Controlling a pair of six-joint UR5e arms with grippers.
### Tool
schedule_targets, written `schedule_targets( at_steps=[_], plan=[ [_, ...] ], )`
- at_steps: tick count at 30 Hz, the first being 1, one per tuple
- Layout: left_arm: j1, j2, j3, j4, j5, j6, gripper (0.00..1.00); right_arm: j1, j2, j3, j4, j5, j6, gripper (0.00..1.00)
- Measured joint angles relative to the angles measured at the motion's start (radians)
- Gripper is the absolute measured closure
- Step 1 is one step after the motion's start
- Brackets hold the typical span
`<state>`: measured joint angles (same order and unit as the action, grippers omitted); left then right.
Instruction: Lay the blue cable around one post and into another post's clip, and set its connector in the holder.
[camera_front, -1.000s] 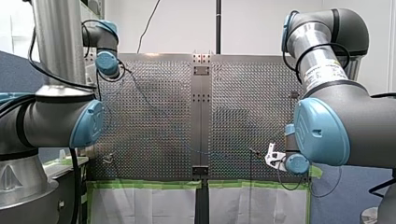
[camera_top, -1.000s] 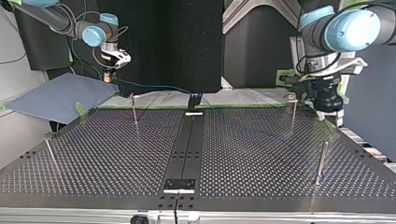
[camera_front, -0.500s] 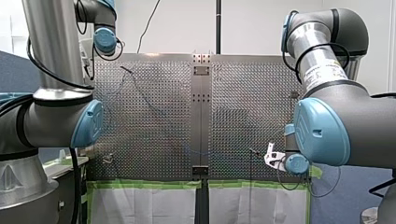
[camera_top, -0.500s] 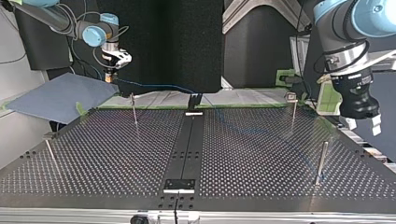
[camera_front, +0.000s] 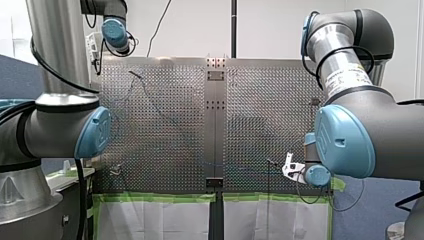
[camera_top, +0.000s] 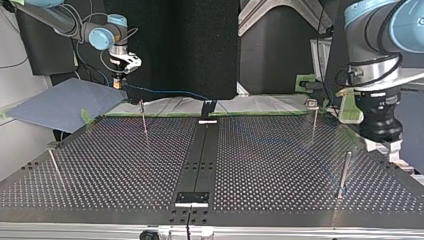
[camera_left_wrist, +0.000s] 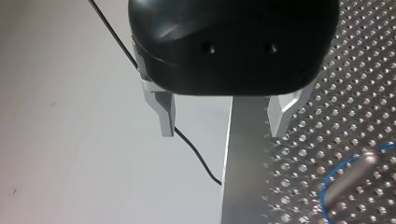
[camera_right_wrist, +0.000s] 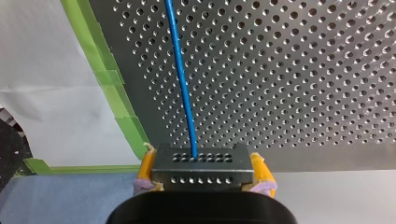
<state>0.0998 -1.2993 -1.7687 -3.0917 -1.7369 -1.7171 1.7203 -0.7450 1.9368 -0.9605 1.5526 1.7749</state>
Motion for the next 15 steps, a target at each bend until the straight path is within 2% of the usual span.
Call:
schedule_targets(
  at_steps=[10, 15],
  plan=[
    [-0.023, 0.007, 0.093, -0.096, -0.014, 0.096, 0.02, 0.002, 0.000, 0.000, -0.001, 0.000, 0.000, 1.00],
    [-0.036, 0.007, 0.087, -0.151, -0.035, 0.150, 0.02, 0.003, 0.000, 0.000, -0.003, 0.000, 0.000, 1.00]
  ],
)
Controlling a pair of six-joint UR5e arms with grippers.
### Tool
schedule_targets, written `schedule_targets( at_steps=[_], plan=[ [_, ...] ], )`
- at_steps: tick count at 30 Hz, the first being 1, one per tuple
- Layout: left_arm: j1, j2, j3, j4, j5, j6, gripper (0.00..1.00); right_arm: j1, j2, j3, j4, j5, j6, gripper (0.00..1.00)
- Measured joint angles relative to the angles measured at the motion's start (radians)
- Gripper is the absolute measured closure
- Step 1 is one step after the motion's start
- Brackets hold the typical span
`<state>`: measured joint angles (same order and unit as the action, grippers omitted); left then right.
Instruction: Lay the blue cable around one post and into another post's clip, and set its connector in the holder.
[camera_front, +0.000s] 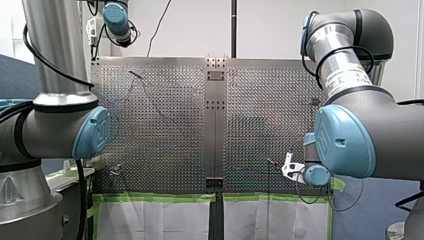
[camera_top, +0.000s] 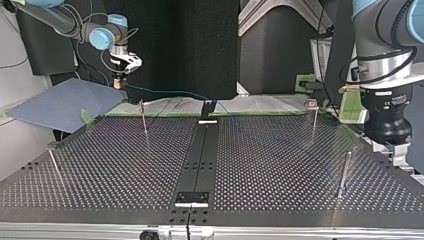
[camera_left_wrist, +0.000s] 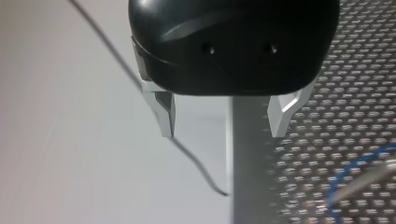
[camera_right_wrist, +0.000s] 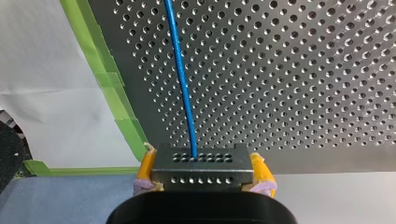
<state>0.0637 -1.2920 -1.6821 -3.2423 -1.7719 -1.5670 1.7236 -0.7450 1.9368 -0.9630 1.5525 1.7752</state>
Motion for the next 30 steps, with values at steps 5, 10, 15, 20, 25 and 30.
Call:
schedule_targets(
  at_steps=[5, 10, 15, 20, 25, 30],
  plan=[
    [-0.009, -0.011, -0.039, -0.045, -0.012, 0.040, 0.02, 0.000, 0.000, 0.000, -0.002, 0.000, 0.000, 1.00],
    [-0.017, -0.032, -0.077, -0.085, -0.019, 0.045, 0.02, 0.000, 0.000, 0.000, -0.003, 0.000, 0.000, 1.00],
    [-0.018, -0.036, -0.109, -0.128, -0.019, 0.046, 0.02, 0.000, 0.000, 0.000, -0.004, 0.000, 0.000, 1.00],
    [-0.018, -0.035, -0.109, -0.169, -0.017, 0.046, 0.02, 0.001, 0.000, 0.000, -0.004, 0.000, 0.000, 1.00],
    [-0.018, -0.028, -0.099, -0.213, -0.010, 0.043, 0.02, 0.001, 0.000, 0.000, -0.005, 0.000, 0.000, 1.00],
    [-0.018, -0.020, -0.083, -0.255, 0.014, 0.019, 0.02, 0.001, 0.000, 0.000, -0.005, 0.000, 0.000, 1.00]
  ],
)
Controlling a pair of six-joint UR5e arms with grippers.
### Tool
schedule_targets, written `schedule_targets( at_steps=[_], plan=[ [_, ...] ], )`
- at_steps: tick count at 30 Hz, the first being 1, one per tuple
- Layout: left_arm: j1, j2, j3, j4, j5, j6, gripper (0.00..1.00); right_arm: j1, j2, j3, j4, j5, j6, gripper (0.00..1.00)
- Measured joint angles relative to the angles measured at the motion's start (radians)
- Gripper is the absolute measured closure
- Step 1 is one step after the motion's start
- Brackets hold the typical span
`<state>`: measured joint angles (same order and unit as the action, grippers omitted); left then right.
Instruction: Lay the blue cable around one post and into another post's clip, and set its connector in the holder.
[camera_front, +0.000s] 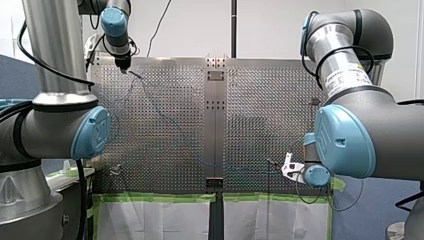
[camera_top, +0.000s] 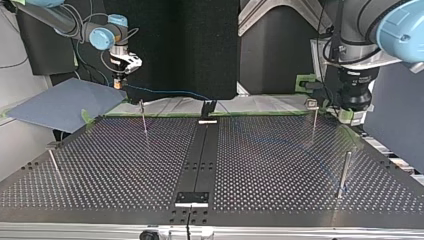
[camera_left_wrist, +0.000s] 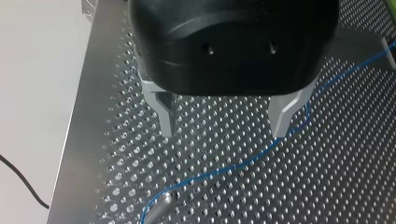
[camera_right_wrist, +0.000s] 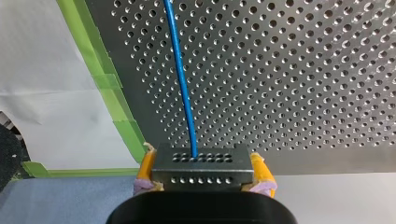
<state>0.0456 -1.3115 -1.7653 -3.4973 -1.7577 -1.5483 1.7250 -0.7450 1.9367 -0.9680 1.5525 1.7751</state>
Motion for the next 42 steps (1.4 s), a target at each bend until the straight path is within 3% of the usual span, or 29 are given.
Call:
schedule_targets(
  at_steps=[13, 29, 42],
  plan=[
    [0.003, 0.004, 0.005, -0.079, 0.008, -0.029, 0.02, 0.003, 0.000, 0.000, -0.006, -0.004, 0.002, 1.00],
    [0.000, 0.004, 0.004, -0.092, -0.090, -0.055, 0.02, 0.008, 0.000, 0.000, -0.003, -0.005, -0.001, 1.00],
    [-0.001, 0.004, 0.003, -0.093, -0.098, -0.056, 0.02, 0.008, 0.000, 0.000, -0.003, -0.005, 0.000, 1.00]
  ],
)
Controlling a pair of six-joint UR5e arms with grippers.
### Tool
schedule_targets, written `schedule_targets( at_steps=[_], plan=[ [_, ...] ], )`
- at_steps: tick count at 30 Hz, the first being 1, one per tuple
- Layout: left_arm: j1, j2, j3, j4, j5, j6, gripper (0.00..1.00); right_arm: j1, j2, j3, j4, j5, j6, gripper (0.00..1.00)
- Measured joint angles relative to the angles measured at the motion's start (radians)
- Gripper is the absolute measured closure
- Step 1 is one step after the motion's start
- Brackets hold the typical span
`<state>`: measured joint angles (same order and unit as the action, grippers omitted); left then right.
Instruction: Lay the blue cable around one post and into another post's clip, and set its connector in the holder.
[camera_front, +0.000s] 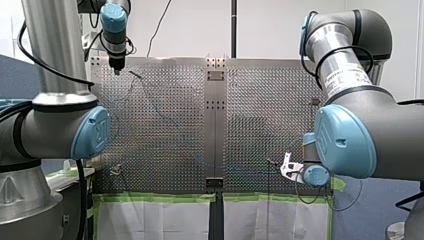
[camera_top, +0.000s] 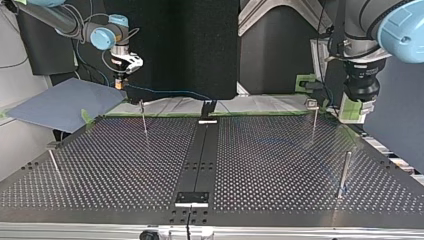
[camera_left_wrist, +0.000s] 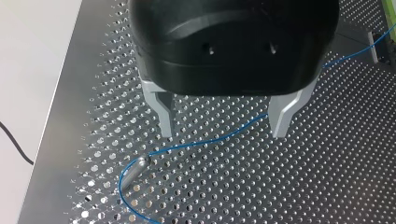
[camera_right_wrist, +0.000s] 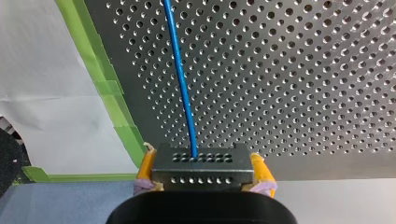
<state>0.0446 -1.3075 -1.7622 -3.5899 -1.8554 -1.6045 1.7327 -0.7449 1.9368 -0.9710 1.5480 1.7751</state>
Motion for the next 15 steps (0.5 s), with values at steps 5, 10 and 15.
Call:
schedule_targets(
  at_steps=[5, 10, 15],
  plan=[
    [0.000, 0.000, 0.000, 0.000, 0.001, 0.000, 0.02, 0.000, 0.000, 0.000, 0.000, 0.000, 0.000, 1.00],
    [-0.006, 0.004, 0.000, 0.002, 0.010, 0.000, 0.02, 0.000, 0.000, 0.000, -0.001, 0.000, 0.000, 1.00],
    [-0.015, 0.025, -0.023, 0.029, 0.044, -0.004, 0.02, 0.000, 0.000, 0.000, -0.002, 0.000, 0.000, 1.00]
  ],
)
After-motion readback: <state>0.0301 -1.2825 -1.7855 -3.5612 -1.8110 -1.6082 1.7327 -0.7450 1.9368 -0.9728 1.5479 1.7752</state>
